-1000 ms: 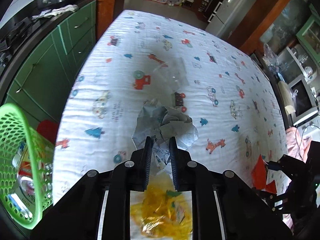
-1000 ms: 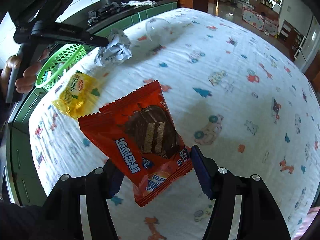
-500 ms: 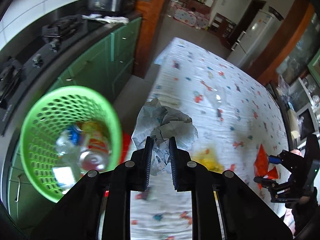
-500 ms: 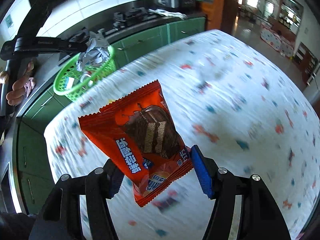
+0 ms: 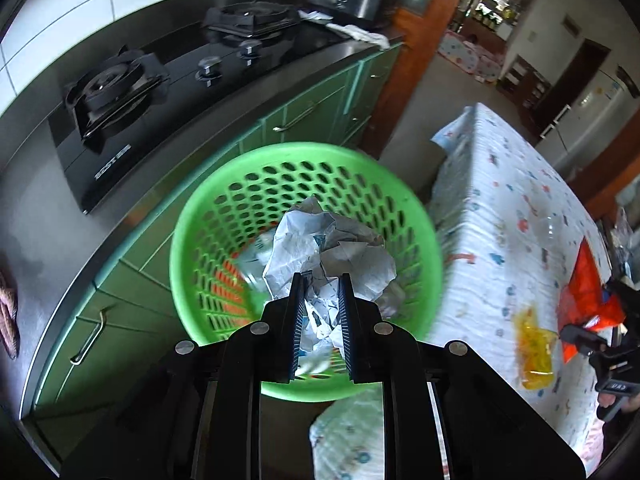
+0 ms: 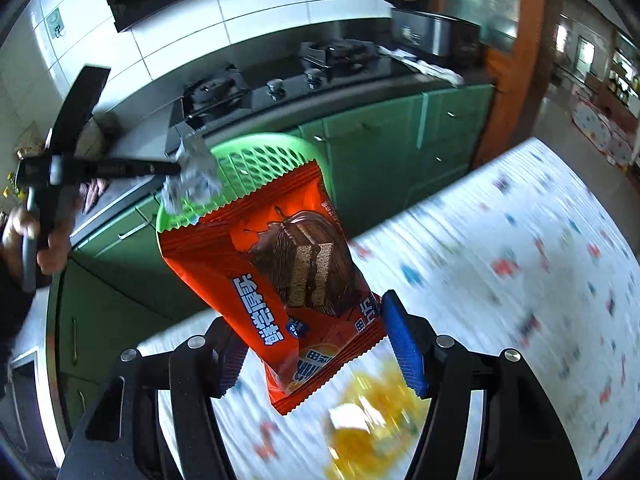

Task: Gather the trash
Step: 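Carry the foil and wafer pack to the basket and release both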

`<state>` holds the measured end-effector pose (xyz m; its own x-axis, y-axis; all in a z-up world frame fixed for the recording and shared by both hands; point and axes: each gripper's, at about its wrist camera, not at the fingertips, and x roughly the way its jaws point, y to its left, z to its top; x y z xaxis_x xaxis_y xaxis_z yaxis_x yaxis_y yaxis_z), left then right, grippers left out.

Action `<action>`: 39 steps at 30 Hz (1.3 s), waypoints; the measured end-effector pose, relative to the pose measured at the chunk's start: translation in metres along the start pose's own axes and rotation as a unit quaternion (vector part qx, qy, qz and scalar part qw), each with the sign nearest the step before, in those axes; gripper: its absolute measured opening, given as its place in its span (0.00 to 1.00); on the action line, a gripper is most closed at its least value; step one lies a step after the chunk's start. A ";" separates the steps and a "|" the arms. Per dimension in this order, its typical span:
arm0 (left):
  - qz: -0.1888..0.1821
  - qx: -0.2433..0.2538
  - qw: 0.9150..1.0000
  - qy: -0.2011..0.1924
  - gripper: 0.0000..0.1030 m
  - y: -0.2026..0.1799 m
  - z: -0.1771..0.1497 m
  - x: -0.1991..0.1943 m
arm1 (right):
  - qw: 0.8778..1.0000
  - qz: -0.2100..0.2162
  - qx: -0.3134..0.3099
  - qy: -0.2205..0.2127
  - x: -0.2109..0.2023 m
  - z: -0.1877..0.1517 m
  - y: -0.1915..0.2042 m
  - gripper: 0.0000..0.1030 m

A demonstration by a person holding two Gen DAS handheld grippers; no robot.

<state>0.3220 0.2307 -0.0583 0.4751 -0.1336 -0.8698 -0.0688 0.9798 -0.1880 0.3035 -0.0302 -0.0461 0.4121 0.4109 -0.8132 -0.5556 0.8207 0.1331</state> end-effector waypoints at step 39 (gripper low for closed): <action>-0.012 -0.060 0.998 0.022 0.48 0.063 -0.006 0.021 | 0.999 -0.019 0.006 -0.029 0.047 0.064 0.032 0.82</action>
<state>0.3220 0.2884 -0.0908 0.4398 -0.1650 -0.8828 -0.1640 0.9517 -0.2596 0.3510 0.0409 -0.0439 0.4737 0.4010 -0.7841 -0.5296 0.8411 0.1102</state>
